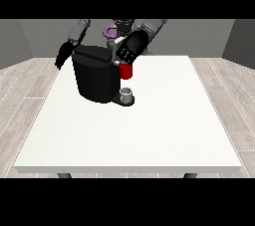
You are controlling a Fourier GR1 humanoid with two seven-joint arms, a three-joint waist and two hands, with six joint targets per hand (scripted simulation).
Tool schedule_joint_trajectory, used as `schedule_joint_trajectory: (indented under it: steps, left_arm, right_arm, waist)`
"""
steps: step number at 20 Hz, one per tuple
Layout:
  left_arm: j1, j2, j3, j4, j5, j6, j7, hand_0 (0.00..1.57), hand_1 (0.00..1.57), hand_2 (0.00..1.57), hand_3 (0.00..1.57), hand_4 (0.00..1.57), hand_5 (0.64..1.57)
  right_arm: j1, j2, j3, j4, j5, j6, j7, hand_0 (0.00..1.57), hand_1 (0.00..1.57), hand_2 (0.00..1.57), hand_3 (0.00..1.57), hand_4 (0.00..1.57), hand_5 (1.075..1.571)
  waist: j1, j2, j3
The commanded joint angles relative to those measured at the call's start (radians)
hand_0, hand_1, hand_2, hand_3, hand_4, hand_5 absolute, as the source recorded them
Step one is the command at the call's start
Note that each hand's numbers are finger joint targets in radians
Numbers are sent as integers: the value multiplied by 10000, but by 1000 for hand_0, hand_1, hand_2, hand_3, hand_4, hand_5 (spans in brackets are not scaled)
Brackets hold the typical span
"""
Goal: Insert the coffee pod into the coffee machine and close the lid
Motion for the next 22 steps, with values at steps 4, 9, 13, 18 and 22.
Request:
schedule_joint_trajectory:
  steps: [4,9,13,18,22]
  left_arm:
    - [84,322,-524,51,-715,310,-463,1212,1212,1225,1100,0,1571]
    - [451,-8,-761,-12,-956,610,-666,1173,1173,1170,1017,0,1571]
    - [101,655,-109,430,-729,926,-920,1117,1117,1136,985,0,1571]
    - [-172,41,-221,106,-686,951,-951,1206,1206,1179,956,0,1571]
    - [-38,293,-65,162,-795,1469,-1080,1241,1241,1202,970,0,1571]
  right_arm:
    - [139,198,272,-153,306,-279,-15,0,0,0,0,0,1571]
    - [169,-77,-93,97,-32,10,-35,0,0,0,0,0,1571]
    - [-145,-1,160,-547,75,-16,33,0,0,0,0,0,1571]
    - [-254,263,275,-159,404,-464,418,0,0,0,0,61,1571]
    - [128,192,357,-244,335,-221,-116,0,0,0,0,144,1571]
  waist:
    - [-119,141,-2]
    - [71,139,1]
    - [-381,813,-4]
    - [-58,381,-1]
    - [-412,736,-2]
